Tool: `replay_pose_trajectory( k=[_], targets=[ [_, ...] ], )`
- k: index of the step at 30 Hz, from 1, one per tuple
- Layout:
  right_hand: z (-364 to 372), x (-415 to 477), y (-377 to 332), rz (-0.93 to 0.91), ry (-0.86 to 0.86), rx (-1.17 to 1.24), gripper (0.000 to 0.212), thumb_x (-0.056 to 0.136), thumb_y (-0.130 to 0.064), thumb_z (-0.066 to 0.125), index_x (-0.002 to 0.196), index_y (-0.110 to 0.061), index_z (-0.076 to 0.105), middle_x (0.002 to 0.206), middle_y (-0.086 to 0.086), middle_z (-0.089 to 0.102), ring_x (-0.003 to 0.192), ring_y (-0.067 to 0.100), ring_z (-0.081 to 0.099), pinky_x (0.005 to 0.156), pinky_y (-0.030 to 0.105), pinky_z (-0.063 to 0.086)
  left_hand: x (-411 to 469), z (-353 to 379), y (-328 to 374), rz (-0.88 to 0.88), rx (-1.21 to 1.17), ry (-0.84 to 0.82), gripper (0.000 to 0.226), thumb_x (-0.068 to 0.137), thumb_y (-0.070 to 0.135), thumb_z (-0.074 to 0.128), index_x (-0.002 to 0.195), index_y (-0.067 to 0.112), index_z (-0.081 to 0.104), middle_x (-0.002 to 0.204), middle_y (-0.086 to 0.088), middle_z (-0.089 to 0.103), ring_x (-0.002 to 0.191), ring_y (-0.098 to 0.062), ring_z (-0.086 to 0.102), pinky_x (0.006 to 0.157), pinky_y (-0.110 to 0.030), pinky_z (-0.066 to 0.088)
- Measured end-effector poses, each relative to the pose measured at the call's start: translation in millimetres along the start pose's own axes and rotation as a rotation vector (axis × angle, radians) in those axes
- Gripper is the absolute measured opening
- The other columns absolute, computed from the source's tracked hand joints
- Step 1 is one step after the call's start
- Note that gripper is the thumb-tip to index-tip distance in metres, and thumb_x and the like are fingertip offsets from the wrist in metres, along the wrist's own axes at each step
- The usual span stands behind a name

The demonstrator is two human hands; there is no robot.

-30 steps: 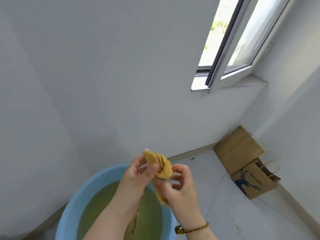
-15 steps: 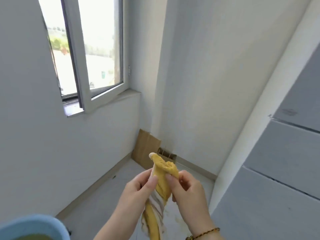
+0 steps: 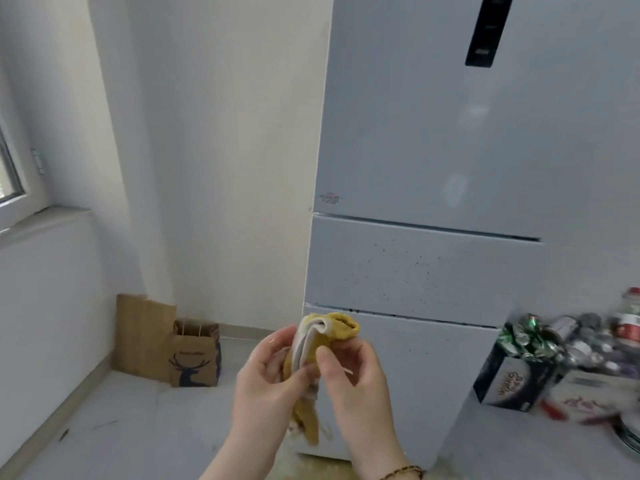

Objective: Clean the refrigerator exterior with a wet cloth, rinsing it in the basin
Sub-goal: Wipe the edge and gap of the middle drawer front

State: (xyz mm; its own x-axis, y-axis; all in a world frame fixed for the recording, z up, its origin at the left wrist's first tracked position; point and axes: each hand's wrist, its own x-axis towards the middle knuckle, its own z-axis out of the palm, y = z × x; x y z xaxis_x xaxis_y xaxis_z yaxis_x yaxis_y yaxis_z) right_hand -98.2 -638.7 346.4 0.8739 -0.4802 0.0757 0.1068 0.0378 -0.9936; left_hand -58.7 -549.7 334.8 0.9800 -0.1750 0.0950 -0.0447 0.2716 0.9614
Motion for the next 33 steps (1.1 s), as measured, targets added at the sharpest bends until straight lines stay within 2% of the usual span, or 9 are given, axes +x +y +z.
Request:
replay_pose_trajectory(
  k=[5,9,12,15,19,23,26,30,33],
  targets=[
    [-17.2,18.6,-4.0,-0.004,0.152,0.01,0.017,0.082,-0.019,0.065,0.087,-0.017,0.048,0.082,-0.004,0.058,0.063,-0.006,0.059,0.055,0.009,0.045,6.0,33.3,-8.4,0.079,0.085,-0.115,0.034,0.069,-0.021,0.062,0.078,0.012,0.063,0.062,0.004,0.069,0.055,-0.003,0.062,0.05,-0.013,0.049],
    [-28.2,44.8,0.4,-0.003,0.191,-0.02,0.008,0.089,-0.019,0.055,0.082,-0.016,0.054,0.076,-0.002,0.061,0.069,0.006,0.059,0.059,0.015,0.047,33.8,43.2,-14.7,-0.049,0.014,-0.195,0.026,0.071,-0.016,0.064,0.082,0.007,0.061,0.056,0.0,0.067,0.05,-0.006,0.061,0.049,-0.016,0.049],
    [-38.1,79.4,3.8,-0.018,0.178,0.015,0.016,0.091,-0.014,0.052,0.076,-0.008,0.056,0.072,0.004,0.06,0.07,0.014,0.058,0.063,0.019,0.048,73.6,48.6,-23.5,-0.15,-0.091,-0.244,0.021,0.074,0.012,0.072,0.091,0.012,0.062,0.075,-0.003,0.07,0.07,-0.012,0.066,0.069,-0.028,0.054],
    [-38.7,119.5,6.6,0.02,0.104,-0.007,0.025,0.087,-0.009,0.057,0.063,-0.012,0.052,0.057,-0.004,0.053,0.057,0.006,0.051,0.055,0.013,0.044,115.2,51.5,-34.2,-0.236,-0.156,-0.3,0.032,0.069,0.031,0.059,0.091,0.009,0.066,0.088,-0.012,0.071,0.082,-0.024,0.065,0.082,-0.041,0.048],
    [-38.4,180.1,18.3,0.122,0.085,-0.022,0.027,0.083,-0.005,0.061,0.059,-0.015,0.054,0.061,0.001,0.054,0.066,0.016,0.051,0.064,0.025,0.045,180.4,44.3,-44.9,-0.236,-0.098,-0.294,0.037,0.069,0.032,0.072,0.083,-0.001,0.065,0.077,-0.013,0.067,0.071,-0.021,0.063,0.071,-0.033,0.049],
    [-48.9,221.6,23.0,0.123,0.135,-0.148,0.012,0.085,-0.006,0.058,0.076,0.002,0.059,0.075,0.009,0.058,0.072,0.016,0.055,0.064,0.021,0.045,239.6,40.9,-52.2,-0.209,-0.119,-0.207,0.027,0.06,0.024,0.064,0.082,0.007,0.063,0.064,-0.002,0.065,0.068,-0.02,0.059,0.066,-0.029,0.047],
    [-57.2,239.4,21.2,0.109,0.226,-0.147,0.015,0.086,-0.007,0.057,0.076,0.004,0.055,0.076,0.012,0.054,0.075,0.022,0.051,0.069,0.03,0.043,266.2,53.1,-56.3,-0.208,-0.128,-0.205,0.028,0.056,0.015,0.066,0.084,0.013,0.061,0.06,0.002,0.061,0.065,-0.02,0.054,0.066,-0.03,0.044],
    [-71.2,250.1,19.3,0.123,0.308,0.03,0.025,0.089,-0.005,0.05,0.065,-0.008,0.051,0.061,0.005,0.054,0.065,0.02,0.051,0.065,0.032,0.043,281.5,75.2,-66.7,-0.155,0.09,-0.244,0.016,0.074,0.004,0.072,0.079,0.019,0.067,0.067,0.003,0.068,0.07,-0.019,0.061,0.067,-0.027,0.049],
    [-81.3,258.7,14.5,0.145,0.307,0.221,0.02,0.091,-0.005,0.046,0.075,-0.006,0.058,0.071,0.01,0.064,0.071,0.025,0.061,0.071,0.037,0.049,284.3,92.1,-72.7,-0.104,0.186,-0.214,0.022,0.076,0.004,0.068,0.07,0.025,0.068,0.071,0.009,0.07,0.073,-0.012,0.062,0.068,-0.021,0.047]
  ],
)
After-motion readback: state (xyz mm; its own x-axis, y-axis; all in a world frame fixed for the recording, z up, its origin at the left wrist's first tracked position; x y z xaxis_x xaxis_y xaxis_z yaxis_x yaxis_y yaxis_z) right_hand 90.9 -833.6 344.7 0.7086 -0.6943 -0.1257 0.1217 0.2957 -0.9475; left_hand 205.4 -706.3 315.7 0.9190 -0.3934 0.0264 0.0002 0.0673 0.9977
